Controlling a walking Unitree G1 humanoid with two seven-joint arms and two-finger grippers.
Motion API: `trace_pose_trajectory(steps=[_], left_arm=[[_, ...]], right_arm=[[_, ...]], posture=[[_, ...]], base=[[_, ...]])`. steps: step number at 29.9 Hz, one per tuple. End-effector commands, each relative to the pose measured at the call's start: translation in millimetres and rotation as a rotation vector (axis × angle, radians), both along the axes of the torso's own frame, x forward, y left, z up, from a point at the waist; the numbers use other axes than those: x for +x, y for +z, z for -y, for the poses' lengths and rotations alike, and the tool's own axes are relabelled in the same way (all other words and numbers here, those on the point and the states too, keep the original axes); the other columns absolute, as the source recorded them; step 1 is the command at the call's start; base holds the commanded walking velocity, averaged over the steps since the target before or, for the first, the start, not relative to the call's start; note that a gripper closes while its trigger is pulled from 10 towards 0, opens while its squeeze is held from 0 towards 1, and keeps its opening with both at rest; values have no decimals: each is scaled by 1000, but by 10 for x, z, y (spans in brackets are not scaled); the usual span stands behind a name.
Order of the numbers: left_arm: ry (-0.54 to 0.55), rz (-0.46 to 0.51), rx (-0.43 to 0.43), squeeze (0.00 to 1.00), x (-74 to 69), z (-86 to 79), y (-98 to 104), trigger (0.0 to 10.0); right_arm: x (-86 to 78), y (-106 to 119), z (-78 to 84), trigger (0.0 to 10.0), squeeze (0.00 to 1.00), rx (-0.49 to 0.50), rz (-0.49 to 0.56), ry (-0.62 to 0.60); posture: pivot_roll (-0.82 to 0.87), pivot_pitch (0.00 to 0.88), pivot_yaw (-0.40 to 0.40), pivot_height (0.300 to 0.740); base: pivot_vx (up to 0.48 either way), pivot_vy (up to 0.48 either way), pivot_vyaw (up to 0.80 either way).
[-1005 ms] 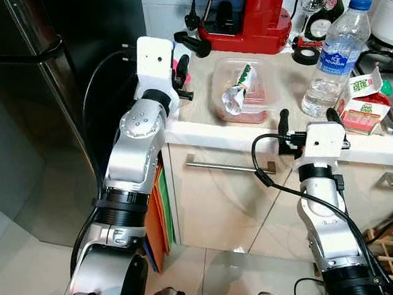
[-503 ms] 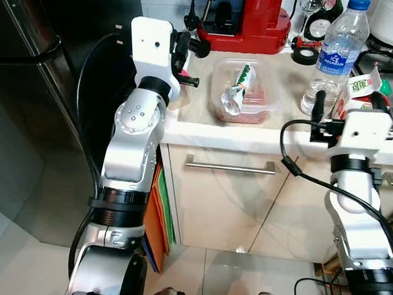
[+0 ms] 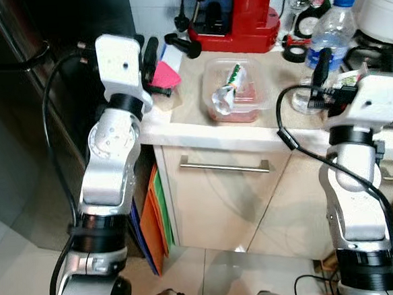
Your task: Restocking fridge
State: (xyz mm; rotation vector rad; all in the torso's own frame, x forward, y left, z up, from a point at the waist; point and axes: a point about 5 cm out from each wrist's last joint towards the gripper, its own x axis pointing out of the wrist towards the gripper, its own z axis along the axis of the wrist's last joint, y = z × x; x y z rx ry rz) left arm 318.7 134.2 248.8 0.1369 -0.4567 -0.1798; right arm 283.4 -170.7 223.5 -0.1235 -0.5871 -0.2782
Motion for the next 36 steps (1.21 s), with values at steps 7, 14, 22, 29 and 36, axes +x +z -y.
trace_pose_trajectory(steps=[7, 14, 22, 29, 36], left_arm=[[-1, 45, 27, 0, -137, 37, 5, 10000], [9, 32, 62, 0, -88, 53, -4, 10000], [93, -81, 36, 0, 184, -47, -46, 10000], [99, -100, -46, 0, 291, -126, -5, 10000], [67, -76, 30, 1000, 312, 54, 57, 10000]], right_arm=[[35, -87, -65, 10000, 0, 6, -47, 40], [53, -94, -97, 10000, 0, 4, -51, 52], [55, -130, -118, 10000, 0, -4, -69, 63], [41, -156, -120, 10000, 0, -14, -82, 67], [30, -204, -113, 10000, 0, -15, -98, 61]], posture=[[-1, 0, 10, 703], [-4, 0, 6, 703], [-20, 0, 3, 703], [-33, 0, 5, 703], [-26, 0, 7, 703]], base=[[0, -258, 0], [42, -448, 0], [42, -30, 0], [57, 38, 0], [281, 132, 0]])
